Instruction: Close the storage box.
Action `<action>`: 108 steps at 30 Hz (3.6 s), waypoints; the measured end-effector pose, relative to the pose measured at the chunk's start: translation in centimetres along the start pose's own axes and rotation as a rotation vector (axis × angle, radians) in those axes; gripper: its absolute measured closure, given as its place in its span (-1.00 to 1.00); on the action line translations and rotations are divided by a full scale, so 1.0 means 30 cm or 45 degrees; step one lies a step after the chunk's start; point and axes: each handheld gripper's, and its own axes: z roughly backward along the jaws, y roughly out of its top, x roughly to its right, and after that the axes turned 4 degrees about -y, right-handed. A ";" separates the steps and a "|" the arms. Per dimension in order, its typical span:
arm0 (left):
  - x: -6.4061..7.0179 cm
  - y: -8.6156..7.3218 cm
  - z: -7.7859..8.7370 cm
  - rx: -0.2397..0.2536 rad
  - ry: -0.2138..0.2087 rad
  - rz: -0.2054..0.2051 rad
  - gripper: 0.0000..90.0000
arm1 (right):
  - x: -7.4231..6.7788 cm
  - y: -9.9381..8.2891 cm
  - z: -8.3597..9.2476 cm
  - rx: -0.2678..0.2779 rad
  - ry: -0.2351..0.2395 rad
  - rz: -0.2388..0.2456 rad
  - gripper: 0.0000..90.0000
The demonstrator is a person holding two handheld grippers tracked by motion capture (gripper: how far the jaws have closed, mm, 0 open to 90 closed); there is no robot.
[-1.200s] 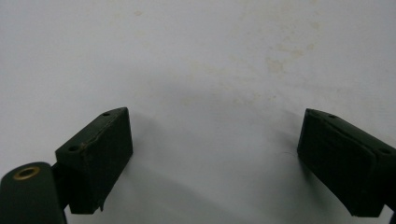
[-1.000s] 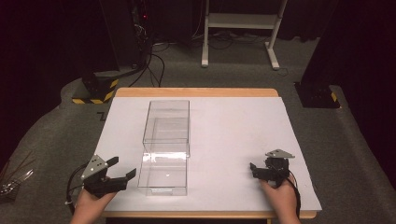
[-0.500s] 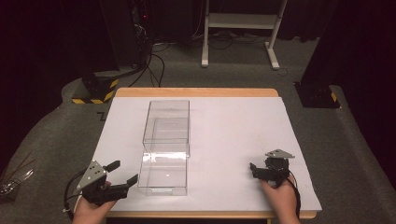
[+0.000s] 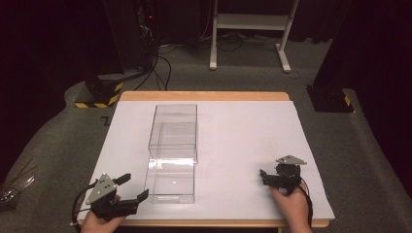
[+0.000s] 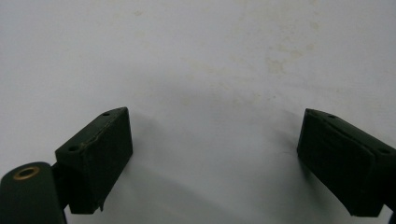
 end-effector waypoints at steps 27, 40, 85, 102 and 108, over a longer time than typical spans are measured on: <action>0.015 -0.069 -0.058 -0.091 -0.002 -0.018 -0.68 | 0.000 0.000 0.000 0.000 0.001 0.000 -0.77; 0.018 -0.062 -0.076 -0.082 -0.012 -0.013 -0.68 | 0.000 0.000 0.000 0.000 0.000 0.000 -0.77; -0.033 -0.020 -0.149 -0.012 0.044 0.078 -0.67 | 0.000 0.000 0.000 0.000 0.001 0.000 -0.77; -0.035 -0.006 -0.149 0.010 0.081 0.059 -0.66 | 0.001 0.000 0.000 0.000 0.002 -0.001 -0.77; -0.044 -0.003 -0.153 0.010 0.093 0.051 -0.66 | 0.001 0.000 0.000 0.000 0.002 -0.001 -0.77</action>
